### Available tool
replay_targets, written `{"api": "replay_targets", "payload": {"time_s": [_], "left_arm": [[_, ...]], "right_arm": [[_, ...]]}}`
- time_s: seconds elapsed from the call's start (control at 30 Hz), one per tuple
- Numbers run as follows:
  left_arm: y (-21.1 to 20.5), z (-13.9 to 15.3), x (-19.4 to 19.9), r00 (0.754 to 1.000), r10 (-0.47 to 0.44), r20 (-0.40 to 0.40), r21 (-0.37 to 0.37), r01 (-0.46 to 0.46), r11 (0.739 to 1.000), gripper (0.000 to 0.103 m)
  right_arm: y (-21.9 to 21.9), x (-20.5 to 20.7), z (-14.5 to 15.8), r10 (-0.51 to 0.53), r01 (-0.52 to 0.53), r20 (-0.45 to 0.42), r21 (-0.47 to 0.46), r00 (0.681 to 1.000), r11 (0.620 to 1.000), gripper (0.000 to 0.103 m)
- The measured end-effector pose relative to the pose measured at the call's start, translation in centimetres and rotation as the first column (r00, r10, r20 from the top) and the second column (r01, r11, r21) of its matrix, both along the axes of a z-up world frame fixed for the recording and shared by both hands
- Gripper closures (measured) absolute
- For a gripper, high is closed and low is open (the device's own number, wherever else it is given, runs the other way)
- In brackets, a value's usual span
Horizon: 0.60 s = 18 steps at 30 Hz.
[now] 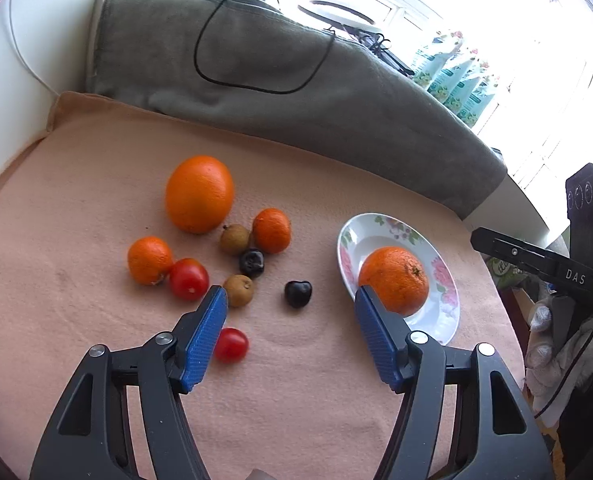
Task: Organize fruits
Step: 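Open the right gripper and withdraw from the orange on the plate, then move the right tool to the smooth large orange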
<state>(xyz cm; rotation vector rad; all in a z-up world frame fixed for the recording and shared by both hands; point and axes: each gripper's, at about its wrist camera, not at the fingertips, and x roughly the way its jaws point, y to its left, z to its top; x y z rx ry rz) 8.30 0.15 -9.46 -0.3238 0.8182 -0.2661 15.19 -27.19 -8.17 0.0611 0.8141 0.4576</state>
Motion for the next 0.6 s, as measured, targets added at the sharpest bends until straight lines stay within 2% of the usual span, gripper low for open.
{"api": "replay_targets", "payload": {"time_s": [0.1,0.3,0.47,0.6], "left_arm": [[2.3,0.4,0.0,0.999,0.042,0.000,0.022,-0.042,0.999,0.036],[5.7,1.2,0.5,0.995,0.104,0.006,0.055,-0.105,0.993,0.031],[7.0,0.9,1.4,0.991,0.132,-0.008,0.105,-0.130,0.986,0.030],[7.9,0.1,2.2,0.989,0.143,-0.044,0.084,-0.139,0.987,0.030]], "right_arm": [[0.6,0.1,0.3,-0.004,0.004,0.009,-0.002,1.000,1.000,0.012],[1.9,1.0,0.5,0.021,-0.021,-0.007,0.022,1.000,1.000,0.011],[3.8,2.3,0.3,0.055,-0.053,-0.043,0.036,0.998,0.998,0.011],[5.5,3.2,0.2,0.086,-0.083,-0.058,0.054,0.995,0.995,0.011]]}}
